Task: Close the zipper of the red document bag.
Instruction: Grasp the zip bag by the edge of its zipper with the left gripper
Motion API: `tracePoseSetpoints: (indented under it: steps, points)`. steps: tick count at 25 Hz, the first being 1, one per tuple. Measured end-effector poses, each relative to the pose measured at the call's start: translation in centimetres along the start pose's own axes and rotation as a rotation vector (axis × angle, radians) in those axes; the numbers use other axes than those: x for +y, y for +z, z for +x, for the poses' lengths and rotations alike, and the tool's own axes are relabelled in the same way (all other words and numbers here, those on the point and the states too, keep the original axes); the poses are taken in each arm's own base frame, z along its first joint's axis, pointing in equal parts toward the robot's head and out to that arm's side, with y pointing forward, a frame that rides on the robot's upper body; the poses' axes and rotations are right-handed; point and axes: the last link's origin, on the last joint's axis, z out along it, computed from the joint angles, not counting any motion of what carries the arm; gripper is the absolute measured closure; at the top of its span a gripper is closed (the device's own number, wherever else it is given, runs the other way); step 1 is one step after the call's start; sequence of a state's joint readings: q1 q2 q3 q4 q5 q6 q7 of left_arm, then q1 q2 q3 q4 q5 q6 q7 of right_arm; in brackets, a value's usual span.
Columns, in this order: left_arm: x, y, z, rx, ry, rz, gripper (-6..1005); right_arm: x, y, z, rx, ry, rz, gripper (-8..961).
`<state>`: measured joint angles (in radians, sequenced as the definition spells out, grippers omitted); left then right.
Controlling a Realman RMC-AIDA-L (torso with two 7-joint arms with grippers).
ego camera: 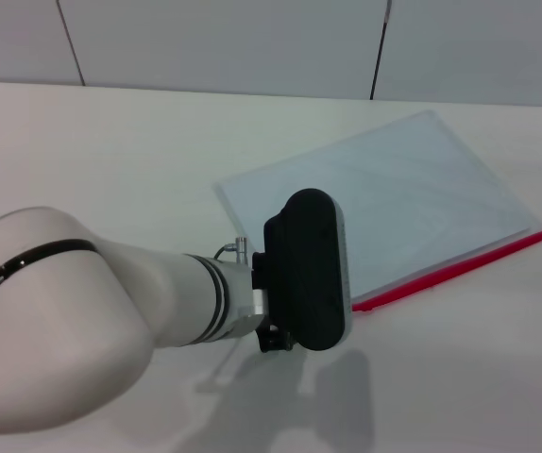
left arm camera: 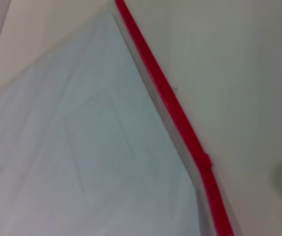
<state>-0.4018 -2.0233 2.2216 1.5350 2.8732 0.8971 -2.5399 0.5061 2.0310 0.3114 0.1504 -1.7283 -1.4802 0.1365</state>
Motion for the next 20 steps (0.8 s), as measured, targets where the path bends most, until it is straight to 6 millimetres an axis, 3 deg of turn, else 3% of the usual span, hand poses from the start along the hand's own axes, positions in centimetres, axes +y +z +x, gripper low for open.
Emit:
tracePoseSetpoints:
  steps: [20]
  points:
    - [-0.8,3.6,-1.3,0.092,0.109,0.110,486,0.1,0.0,0.0,-0.001,0.001,-0.002,159]
